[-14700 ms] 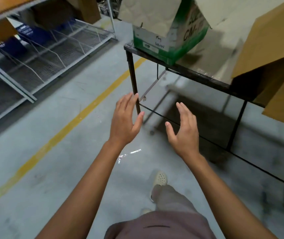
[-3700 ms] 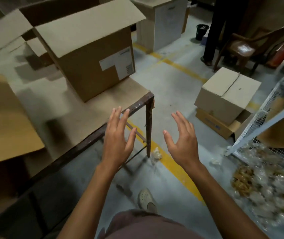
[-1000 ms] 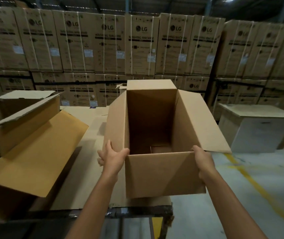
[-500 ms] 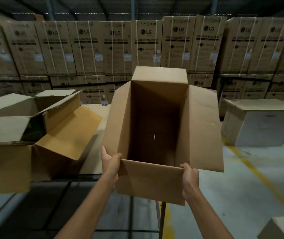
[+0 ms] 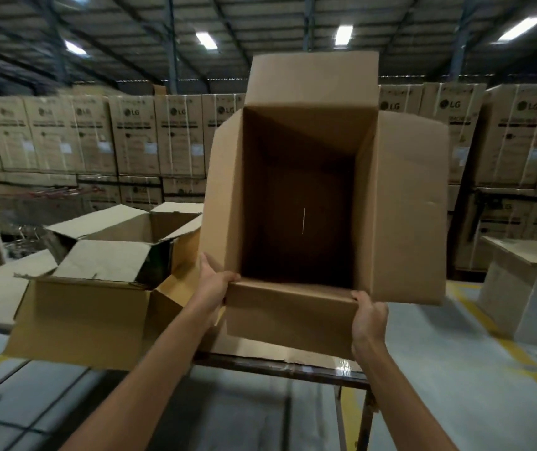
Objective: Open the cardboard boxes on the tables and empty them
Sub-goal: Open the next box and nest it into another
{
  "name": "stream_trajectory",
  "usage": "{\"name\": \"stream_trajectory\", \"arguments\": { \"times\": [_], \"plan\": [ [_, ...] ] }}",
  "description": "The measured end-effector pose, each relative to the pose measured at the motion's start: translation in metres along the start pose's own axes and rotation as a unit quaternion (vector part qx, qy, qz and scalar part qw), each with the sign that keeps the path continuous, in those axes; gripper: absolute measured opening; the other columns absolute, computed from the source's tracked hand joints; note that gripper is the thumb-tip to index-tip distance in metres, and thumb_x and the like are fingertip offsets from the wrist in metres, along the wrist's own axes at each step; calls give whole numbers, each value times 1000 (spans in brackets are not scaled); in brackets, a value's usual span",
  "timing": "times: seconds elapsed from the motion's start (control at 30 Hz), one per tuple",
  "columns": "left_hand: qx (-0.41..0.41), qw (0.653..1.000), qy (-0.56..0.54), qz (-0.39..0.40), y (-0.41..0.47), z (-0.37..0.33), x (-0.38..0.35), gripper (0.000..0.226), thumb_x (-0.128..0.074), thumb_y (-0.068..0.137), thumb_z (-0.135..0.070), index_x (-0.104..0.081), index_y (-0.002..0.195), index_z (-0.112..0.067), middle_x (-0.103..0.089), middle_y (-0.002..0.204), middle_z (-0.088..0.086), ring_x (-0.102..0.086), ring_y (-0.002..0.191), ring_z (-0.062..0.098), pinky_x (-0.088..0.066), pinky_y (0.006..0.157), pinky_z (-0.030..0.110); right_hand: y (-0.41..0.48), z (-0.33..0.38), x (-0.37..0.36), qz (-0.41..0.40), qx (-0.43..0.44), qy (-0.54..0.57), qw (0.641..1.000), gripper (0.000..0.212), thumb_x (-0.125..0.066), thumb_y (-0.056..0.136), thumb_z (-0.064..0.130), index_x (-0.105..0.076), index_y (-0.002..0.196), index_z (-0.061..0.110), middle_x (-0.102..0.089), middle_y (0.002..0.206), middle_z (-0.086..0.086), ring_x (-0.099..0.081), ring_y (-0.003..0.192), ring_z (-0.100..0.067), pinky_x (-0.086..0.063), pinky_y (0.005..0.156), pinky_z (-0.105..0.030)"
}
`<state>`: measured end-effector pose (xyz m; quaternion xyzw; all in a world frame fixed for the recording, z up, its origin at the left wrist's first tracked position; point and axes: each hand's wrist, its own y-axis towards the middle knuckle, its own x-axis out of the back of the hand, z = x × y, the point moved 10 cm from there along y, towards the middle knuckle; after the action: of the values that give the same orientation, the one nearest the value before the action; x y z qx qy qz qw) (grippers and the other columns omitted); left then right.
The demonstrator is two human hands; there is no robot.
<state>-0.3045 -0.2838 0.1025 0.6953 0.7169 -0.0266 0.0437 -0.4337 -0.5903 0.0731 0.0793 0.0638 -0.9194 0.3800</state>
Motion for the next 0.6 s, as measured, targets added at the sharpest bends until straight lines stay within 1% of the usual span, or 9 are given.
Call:
{"name": "stream_trajectory", "arguments": {
  "times": [0.03, 0.1, 0.17, 0.2, 0.27, 0.33, 0.47, 0.53, 0.6],
  "plan": [
    [-7, 1000, -13, -2, 7, -12, 12, 101, -64, 91, -4, 2, 158, -41, -28, 156, 8, -47, 122, 30, -48, 102, 54, -3, 7, -17, 9, 6, 6, 1000, 27, -62, 93, 29, -44, 82, 12, -50, 90, -15, -51, 89, -33, -49, 91, -60],
    [-32, 999, -31, -10, 23, -37, 38, 101, -64, 91, -2, 1, 158, -39, -30, 155, 8, -47, 118, 28, -47, 103, 53, -10, 24, -53, 23, 24, 25, 999, 27, -61, 96, 25, -42, 80, 12, -47, 85, -9, -48, 87, -29, -47, 85, -51],
    [-53, 998, -38, -14, 41, -62, 66, 100, -64, 91, -1, 0, 159, -37, -29, 156, 7, -47, 116, 26, -48, 99, 49, -14, 36, -90, 34, 37, 40, 998, 27, -60, 96, 23, -42, 80, 13, -45, 84, -6, -47, 86, -25, -42, 81, -45],
    [-62, 997, -40, -14, 50, -73, 80, 101, -65, 91, -1, 0, 159, -38, -29, 157, 7, -48, 117, 26, -49, 98, 48, -17, 41, -109, 42, 41, 47, 997, 26, -61, 96, 25, -43, 81, 13, -47, 87, -7, -48, 88, -25, -43, 83, -46],
    [-73, 996, -40, -17, 69, -91, 111, 101, -66, 90, -2, -2, 158, -39, -28, 158, 8, -49, 122, 30, -50, 100, 52, -25, 45, -147, 58, 41, 57, 996, 24, -61, 94, 29, -45, 85, 14, -52, 95, -12, -52, 92, -28, -47, 89, -51],
    [-84, 995, -39, -28, 86, -108, 144, 100, -67, 89, -1, -5, 158, -38, -30, 157, 10, -50, 123, 32, -51, 99, 53, -35, 48, -186, 71, 46, 56, 995, 25, -60, 94, 32, -46, 87, 14, -54, 98, -14, -53, 93, -30, -48, 91, -52],
    [-120, 992, -25, -31, 121, -137, 207, 90, -67, 89, -3, -15, 156, -34, -43, 142, 10, -57, 111, 30, -57, 78, 45, -56, 45, -262, 96, 62, 56, 992, 26, -59, 96, 35, -46, 89, 14, -54, 99, -16, -54, 94, -30, -49, 91, -52],
    [-124, 991, -19, -38, 136, -144, 237, 85, -67, 89, -3, -20, 152, -34, -46, 136, 9, -57, 109, 30, -56, 72, 43, -63, 38, -294, 102, 63, 60, 991, 26, -58, 97, 35, -47, 90, 13, -55, 99, -17, -54, 92, -29, -50, 85, -49],
    [-119, 992, -23, -44, 151, -145, 264, 85, -65, 88, 0, -21, 152, -36, -47, 131, 6, -57, 108, 30, -54, 68, 41, -70, 30, -325, 114, 52, 65, 990, 24, -58, 98, 32, -46, 90, 13, -54, 95, -15, -53, 87, -25, -46, 77, -42]
  ]
}}
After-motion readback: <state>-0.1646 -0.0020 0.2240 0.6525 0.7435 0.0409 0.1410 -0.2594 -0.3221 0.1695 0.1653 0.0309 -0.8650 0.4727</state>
